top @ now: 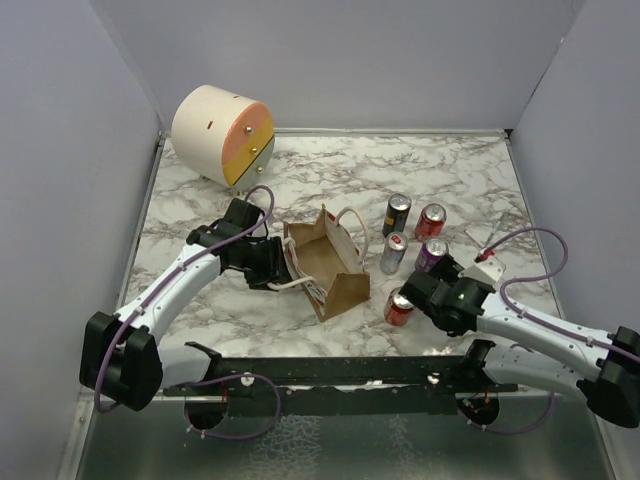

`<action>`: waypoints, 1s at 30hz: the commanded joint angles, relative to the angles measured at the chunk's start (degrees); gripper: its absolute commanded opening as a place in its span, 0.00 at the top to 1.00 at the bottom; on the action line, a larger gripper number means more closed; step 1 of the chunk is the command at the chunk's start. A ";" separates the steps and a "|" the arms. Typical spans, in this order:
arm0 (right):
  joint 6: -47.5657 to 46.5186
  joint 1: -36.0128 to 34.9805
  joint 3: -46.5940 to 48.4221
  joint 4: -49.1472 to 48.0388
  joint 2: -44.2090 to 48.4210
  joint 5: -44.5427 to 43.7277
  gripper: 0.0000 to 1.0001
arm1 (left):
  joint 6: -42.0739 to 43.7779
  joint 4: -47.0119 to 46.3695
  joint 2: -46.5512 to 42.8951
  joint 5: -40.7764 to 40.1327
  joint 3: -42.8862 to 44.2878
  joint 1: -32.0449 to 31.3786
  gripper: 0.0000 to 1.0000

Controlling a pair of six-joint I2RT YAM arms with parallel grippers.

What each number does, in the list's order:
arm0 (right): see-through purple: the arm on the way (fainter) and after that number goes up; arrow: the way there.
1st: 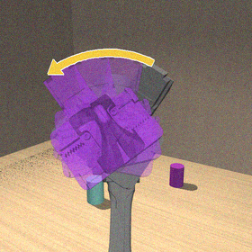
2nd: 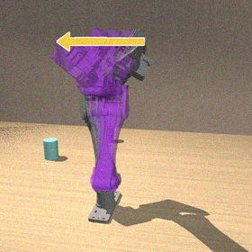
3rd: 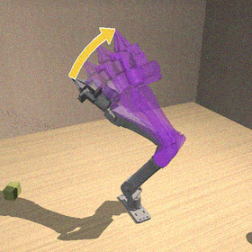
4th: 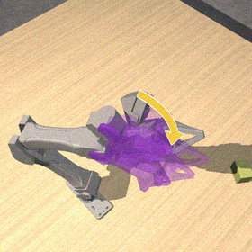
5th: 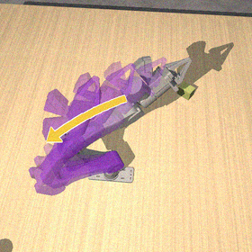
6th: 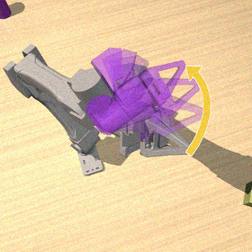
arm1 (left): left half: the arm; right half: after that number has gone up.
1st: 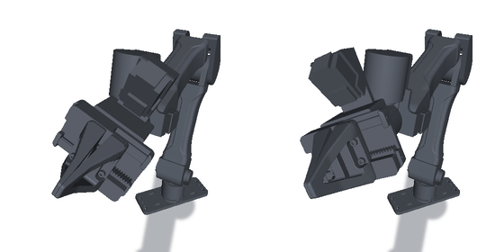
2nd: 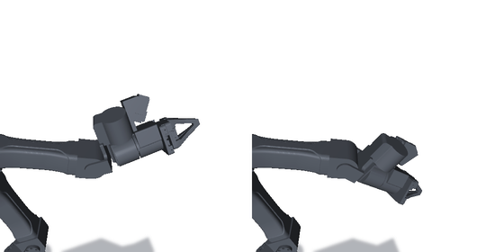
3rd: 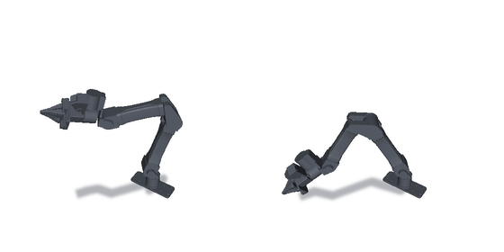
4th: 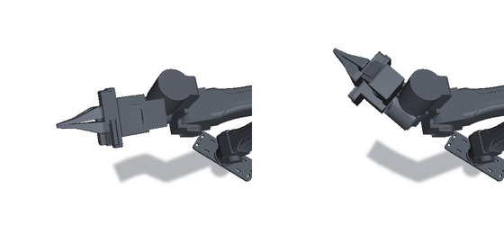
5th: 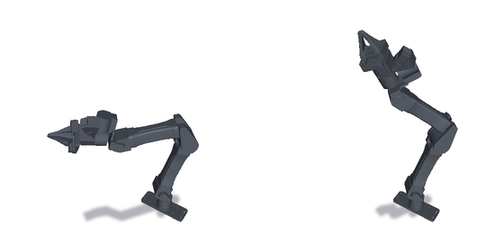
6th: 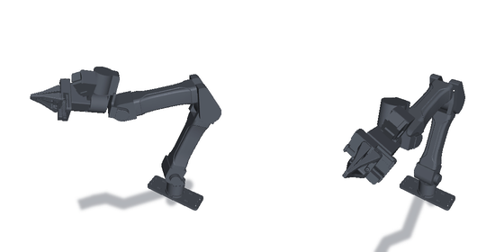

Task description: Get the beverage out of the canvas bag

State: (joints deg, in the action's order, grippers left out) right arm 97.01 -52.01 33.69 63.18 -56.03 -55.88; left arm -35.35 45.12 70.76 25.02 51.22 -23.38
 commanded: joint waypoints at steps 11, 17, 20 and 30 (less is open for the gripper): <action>-40.56 0.15 22.43 -6.91 10.31 10.72 0.00 | 1.53 3.06 -7.72 -7.86 10.00 -0.18 0.01; -53.40 0.15 32.25 -15.59 8.85 16.57 0.00 | 2.28 5.61 -10.58 -14.86 14.55 -0.17 0.01; -56.51 0.15 37.94 -16.34 5.81 17.38 0.00 | 3.35 6.13 -11.67 -17.64 16.98 -0.18 0.01; -63.90 0.15 56.17 -16.45 1.73 21.37 0.00 | 8.65 2.61 -13.64 -25.64 39.41 -0.18 0.01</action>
State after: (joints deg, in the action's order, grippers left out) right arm 40.29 -52.01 83.42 49.84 -55.44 -38.96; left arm -30.15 51.18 59.35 6.09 80.88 -23.38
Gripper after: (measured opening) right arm 0.994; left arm 0.991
